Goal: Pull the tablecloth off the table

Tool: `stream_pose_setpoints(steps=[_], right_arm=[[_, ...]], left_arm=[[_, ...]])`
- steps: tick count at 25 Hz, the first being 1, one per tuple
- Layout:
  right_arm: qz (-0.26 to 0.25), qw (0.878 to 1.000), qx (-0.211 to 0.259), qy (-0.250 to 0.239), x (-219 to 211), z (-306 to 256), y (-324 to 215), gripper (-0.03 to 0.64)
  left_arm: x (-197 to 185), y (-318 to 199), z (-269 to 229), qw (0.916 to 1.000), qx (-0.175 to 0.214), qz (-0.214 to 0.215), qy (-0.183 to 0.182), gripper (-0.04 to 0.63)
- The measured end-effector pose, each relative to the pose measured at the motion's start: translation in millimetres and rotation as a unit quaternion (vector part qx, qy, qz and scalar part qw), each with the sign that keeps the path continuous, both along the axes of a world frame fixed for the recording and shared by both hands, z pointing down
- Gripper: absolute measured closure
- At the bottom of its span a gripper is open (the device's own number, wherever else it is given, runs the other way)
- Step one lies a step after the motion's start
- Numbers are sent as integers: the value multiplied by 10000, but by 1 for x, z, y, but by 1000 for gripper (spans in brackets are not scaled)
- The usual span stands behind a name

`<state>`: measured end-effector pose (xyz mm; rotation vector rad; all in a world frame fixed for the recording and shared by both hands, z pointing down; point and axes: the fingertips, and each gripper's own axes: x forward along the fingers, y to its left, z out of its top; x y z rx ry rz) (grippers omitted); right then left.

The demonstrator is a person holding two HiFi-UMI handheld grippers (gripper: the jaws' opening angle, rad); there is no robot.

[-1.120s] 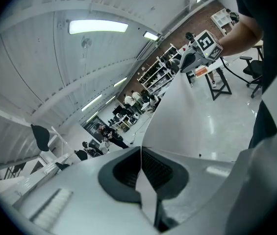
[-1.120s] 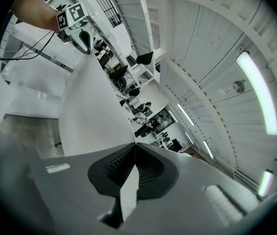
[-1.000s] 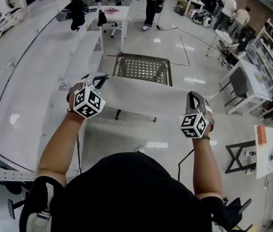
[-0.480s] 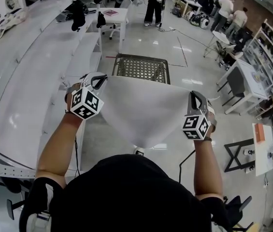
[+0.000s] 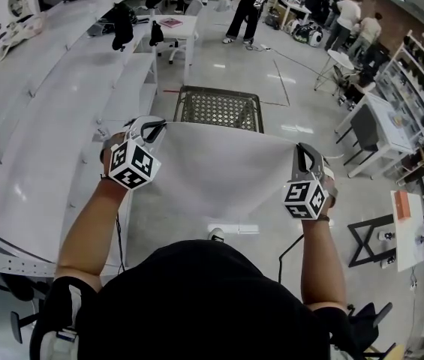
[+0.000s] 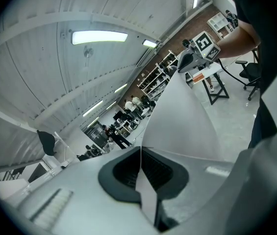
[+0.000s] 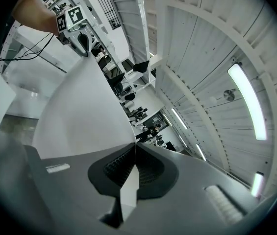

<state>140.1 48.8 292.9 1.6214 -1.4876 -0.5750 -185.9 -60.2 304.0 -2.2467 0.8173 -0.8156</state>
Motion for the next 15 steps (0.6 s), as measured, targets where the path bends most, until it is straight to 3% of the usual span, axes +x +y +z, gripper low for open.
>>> stream_pose_setpoints(steps=[15], right_arm=[[79,9998,-120,-106,1,13,-2,586]], left_arm=[[0,-1,14,9999,-150,10,-67,592]])
